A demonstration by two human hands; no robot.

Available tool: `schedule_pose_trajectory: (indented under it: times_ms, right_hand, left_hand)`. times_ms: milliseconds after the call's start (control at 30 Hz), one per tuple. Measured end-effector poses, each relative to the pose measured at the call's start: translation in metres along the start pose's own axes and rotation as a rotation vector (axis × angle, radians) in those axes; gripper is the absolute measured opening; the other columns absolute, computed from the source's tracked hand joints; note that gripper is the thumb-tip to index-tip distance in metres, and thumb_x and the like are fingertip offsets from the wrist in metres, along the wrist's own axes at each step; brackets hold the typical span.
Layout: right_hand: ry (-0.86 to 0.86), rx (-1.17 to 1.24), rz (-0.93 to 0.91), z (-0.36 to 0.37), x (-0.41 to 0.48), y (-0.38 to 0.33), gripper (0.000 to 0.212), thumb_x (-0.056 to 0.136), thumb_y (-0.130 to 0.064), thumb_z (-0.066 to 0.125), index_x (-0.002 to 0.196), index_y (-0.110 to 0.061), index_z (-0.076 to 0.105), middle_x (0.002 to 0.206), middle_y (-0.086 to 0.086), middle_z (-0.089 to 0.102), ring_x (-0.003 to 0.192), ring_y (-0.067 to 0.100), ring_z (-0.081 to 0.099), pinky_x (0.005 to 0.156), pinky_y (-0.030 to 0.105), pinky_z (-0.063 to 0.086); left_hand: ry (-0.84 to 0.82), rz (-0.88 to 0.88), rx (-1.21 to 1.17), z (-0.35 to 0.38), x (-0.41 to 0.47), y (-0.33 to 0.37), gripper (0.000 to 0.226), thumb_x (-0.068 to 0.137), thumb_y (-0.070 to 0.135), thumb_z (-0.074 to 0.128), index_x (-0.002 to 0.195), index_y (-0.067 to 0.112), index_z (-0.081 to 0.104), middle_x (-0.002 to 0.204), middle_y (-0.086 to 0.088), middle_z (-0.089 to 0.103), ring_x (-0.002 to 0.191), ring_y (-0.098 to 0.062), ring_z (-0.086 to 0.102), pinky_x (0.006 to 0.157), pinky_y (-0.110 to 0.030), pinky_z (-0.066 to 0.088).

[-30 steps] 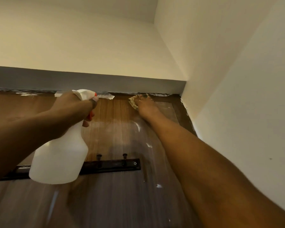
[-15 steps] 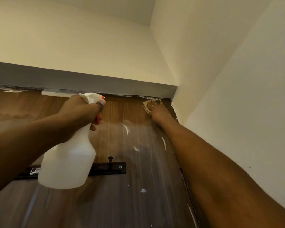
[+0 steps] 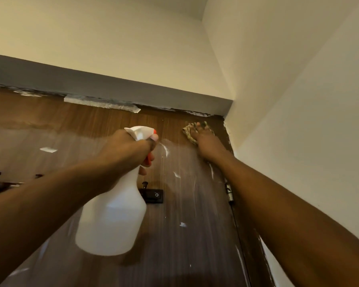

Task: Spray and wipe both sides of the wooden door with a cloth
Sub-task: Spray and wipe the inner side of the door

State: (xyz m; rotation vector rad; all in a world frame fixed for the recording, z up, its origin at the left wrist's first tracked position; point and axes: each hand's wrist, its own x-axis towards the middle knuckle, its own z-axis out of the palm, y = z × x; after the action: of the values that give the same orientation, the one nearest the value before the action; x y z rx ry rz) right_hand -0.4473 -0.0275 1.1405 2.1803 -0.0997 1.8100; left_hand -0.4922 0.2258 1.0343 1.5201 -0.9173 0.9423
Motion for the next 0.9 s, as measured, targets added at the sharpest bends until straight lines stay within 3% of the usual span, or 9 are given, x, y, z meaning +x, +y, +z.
schedule_pose_trajectory:
  times_ms: [133,367,433,567,633,667,733,800,900]
  right_hand:
    - [0.016,0.076,-0.063,0.018,-0.064,0.001,0.056,0.108,-0.017,0.031,0.16,-0.02,0.012,0.167,0.009,0.004,0.153,0.032,0.001,0.121,0.047,0.017]
    - [0.01,0.134,0.2,0.018,-0.04,-0.019,0.061,0.104,-0.008,0.031,0.159,-0.011,0.006,0.165,0.018,0.006,0.152,0.041,0.001,0.124,0.051,0.011]
    - [0.051,0.161,0.136,0.016,-0.036,-0.039,0.06,0.104,-0.009,0.03,0.16,-0.016,0.008,0.166,0.013,0.004,0.152,0.037,-0.001,0.124,0.05,0.006]
    - [0.055,0.174,-0.158,0.023,-0.091,-0.065,0.058,0.103,-0.014,0.03,0.158,-0.025,0.016,0.166,0.005,0.004,0.153,0.03,0.0,0.121,0.045,0.002]
    - [0.03,0.219,-0.171,0.034,-0.115,-0.043,0.059,0.097,-0.026,0.021,0.155,-0.023,0.028,0.165,0.006,0.013,0.153,0.031,0.005,0.122,0.046,-0.001]
    - [0.026,0.229,-0.104,0.037,-0.119,-0.028,0.058,0.098,-0.027,0.022,0.155,-0.023,0.031,0.165,0.006,0.015,0.153,0.032,0.006,0.124,0.052,0.006]
    - [0.016,0.209,0.065,0.037,-0.11,-0.012,0.058,0.102,-0.012,0.035,0.158,-0.023,0.023,0.166,0.008,0.012,0.153,0.036,0.004,0.121,0.057,0.017]
    - [0.013,0.168,0.178,0.028,-0.083,-0.019,0.067,0.101,-0.006,0.04,0.16,-0.018,0.012,0.166,0.012,0.007,0.152,0.039,-0.001,0.123,0.055,0.013]
    - [0.009,0.171,0.219,0.019,-0.047,-0.041,0.073,0.098,-0.005,0.047,0.16,-0.016,0.009,0.166,0.014,0.005,0.151,0.041,-0.001,0.122,0.053,0.012]
  left_hand:
    - [0.018,-0.05,0.005,0.007,-0.012,-0.01,0.046,0.087,0.044,0.058,0.115,0.008,0.054,0.08,-0.007,0.067,0.06,-0.015,0.064,0.043,-0.022,0.046]
    - [0.05,-0.077,0.053,-0.001,-0.029,-0.024,0.046,0.086,0.041,0.061,0.12,0.012,0.05,0.09,-0.011,0.065,0.078,-0.023,0.065,0.063,-0.034,0.053]
    - [0.043,-0.057,0.011,-0.013,-0.026,-0.021,0.046,0.086,0.04,0.061,0.12,0.012,0.051,0.092,-0.012,0.066,0.083,-0.025,0.066,0.072,-0.038,0.056]
    - [0.048,-0.052,-0.014,-0.039,-0.02,-0.02,0.05,0.086,0.042,0.06,0.123,0.009,0.049,0.088,-0.01,0.068,0.076,-0.019,0.066,0.061,-0.033,0.054]
    - [0.046,-0.062,-0.034,-0.052,-0.019,-0.024,0.051,0.085,0.044,0.061,0.121,0.01,0.05,0.086,-0.009,0.069,0.077,-0.023,0.068,0.071,-0.041,0.058]
    - [0.048,-0.071,-0.035,-0.058,-0.02,-0.025,0.05,0.085,0.044,0.062,0.12,0.011,0.051,0.085,-0.009,0.069,0.076,-0.023,0.068,0.072,-0.042,0.058]
    - [0.056,-0.07,-0.015,-0.07,-0.021,-0.029,0.046,0.085,0.043,0.061,0.117,0.011,0.051,0.084,-0.009,0.069,0.068,-0.02,0.066,0.056,-0.032,0.056]
    - [0.063,-0.065,-0.003,-0.079,-0.023,-0.03,0.044,0.087,0.042,0.06,0.117,0.011,0.052,0.082,-0.008,0.068,0.061,-0.016,0.063,0.043,-0.022,0.048]
    - [0.07,-0.072,-0.024,-0.089,-0.022,-0.033,0.047,0.087,0.041,0.059,0.121,0.01,0.051,0.084,-0.008,0.067,0.061,-0.014,0.061,0.034,-0.017,0.043]
